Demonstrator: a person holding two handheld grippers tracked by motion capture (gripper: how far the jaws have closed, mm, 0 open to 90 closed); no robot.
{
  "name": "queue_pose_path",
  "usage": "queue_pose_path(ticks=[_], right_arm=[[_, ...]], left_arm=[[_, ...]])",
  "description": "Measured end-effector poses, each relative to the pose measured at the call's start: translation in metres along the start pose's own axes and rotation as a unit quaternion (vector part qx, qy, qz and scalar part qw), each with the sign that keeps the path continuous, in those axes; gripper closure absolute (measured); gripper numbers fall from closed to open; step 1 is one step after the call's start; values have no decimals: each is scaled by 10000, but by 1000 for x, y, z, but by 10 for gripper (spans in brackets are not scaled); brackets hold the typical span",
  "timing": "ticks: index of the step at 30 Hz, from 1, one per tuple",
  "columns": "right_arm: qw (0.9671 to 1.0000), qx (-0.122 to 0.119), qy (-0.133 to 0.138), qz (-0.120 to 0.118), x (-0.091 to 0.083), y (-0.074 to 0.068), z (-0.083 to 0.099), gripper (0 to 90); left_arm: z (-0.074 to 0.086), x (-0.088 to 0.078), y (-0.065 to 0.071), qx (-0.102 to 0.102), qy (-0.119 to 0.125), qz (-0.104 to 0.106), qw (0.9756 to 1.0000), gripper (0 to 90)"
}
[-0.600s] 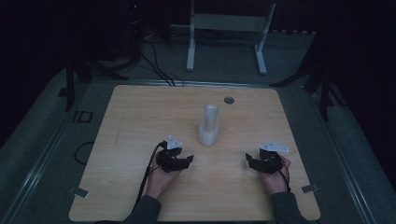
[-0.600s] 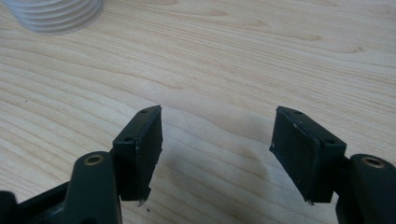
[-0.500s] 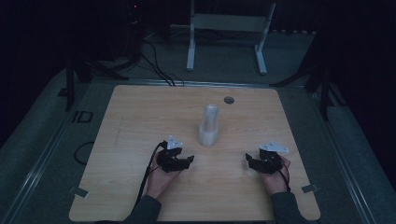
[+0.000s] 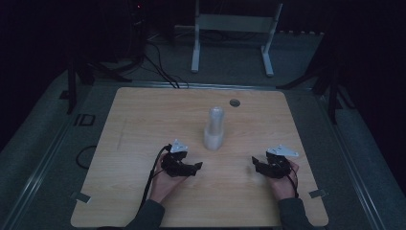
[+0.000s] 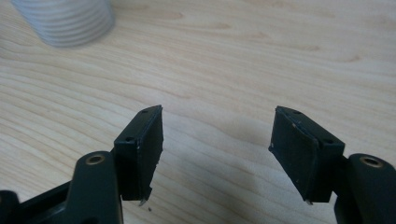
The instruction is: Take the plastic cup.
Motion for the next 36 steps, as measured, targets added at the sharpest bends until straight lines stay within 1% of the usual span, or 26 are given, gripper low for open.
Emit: queue_pose_path(ticks=[1, 3, 4, 5, 6, 7, 8, 9, 10, 12, 14, 15, 17, 18, 21, 22, 24, 27, 29, 30, 32, 33, 35, 36], right_arm=[[10000, -8, 35, -12, -2, -1, -3, 341], [10000, -19, 52, -41, -3, -2, -5, 341], [10000, -47, 52, -41, -3, -2, -6, 342], [10000, -56, 50, -49, -3, -3, -7, 342], [9999, -83, 54, -62, -3, -3, -8, 342], [9999, -98, 60, -60, -3, -4, -10, 342], [9999, -98, 60, -60, -3, -4, -10, 342], [9999, -104, 90, -79, -4, -4, -12, 343], [9998, -92, 166, -112, -7, -5, -17, 343], [9996, -55, 231, -172, -9, -6, -22, 343], [9994, -61, 283, -185, -11, -6, -27, 344], [9993, -76, 305, -202, -12, -6, -30, 344], [9991, -137, 330, -240, -14, -8, -36, 344], [9989, -187, 345, -236, -14, -9, -39, 344], [9985, -279, 401, -238, -16, -10, -48, 343], [9985, -279, 401, -238, -16, -10, -48, 343], [9981, -334, 454, -247, -17, -11, -56, 343], [9977, -370, 513, -253, -19, -12, -65, 343], [9972, -340, 587, -328, -21, -13, -71, 342], [9968, -322, 631, -367, -22, -14, -74, 342], [9964, -316, 689, -375, -24, -14, -81, 342], [9962, -343, 704, -376, -25, -15, -84, 342], [9957, -398, 750, -382, -26, -16, -91, 342], [9955, -417, 765, -374, -26, -16, -93, 342]], left_arm=[[-1, 0, 0, 21, 19, 2, 10000, 206], [-5, -2, 1, 103, 62, -34, 9999, 238], [-6, -3, 2, 111, 57, 16, 9999, 263], [-6, -3, 2, 111, 57, 16, 9999, 311], [-8, -3, 5, 186, 72, 123, 9997, 337], [-10, -4, 5, 258, 109, 70, 9996, 338], [-10, -4, 5, 258, 109, 70, 9996, 342], [-14, -4, 6, 334, 126, 76, 9993, 342], [-15, -4, 8, 375, 153, 115, 9991, 371], [-19, -4, 10, 460, 181, 104, 9987, 391], [-22, -3, 12, 511, 141, 164, 9985, 416], [-24, -2, 13, 489, 126, 200, 9985, 428], [-28, -1, 15, 483, 122, 220, 9985, 428], [-30, 0, 16, 513, 130, 222, 9983, 430], [-36, 0, 19, 597, 246, 203, 9977, 437], [-36, 0, 19, 597, 246, 203, 9977, 433], [-40, 1, 20, 675, 290, 198, 9971, 436], [-44, 2, 23, 679, 369, 276, 9966, 429], [-45, 3, 24, 671, 352, 285, 9967, 416], [-46, 4, 23, 656, 380, 248, 9968, 408], [-48, 5, 22, 676, 390, 124, 9969, 375], [-49, 7, 21, 705, 379, 32, 9968, 361], [-50, 8, 21, 661, 400, -3, 9970, 330], [-51, 9, 21, 645, 409, -21, 9971, 299]])
Point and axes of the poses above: each handheld gripper's, and its own axes: x roughly forward along the jaws, z roughly out of its underside, y roughly to its right, the point moved 9 cm from there along x, roughly forward along the jaws, and after that the axes turned 14 degrees about -x, right-handed, at the moved point
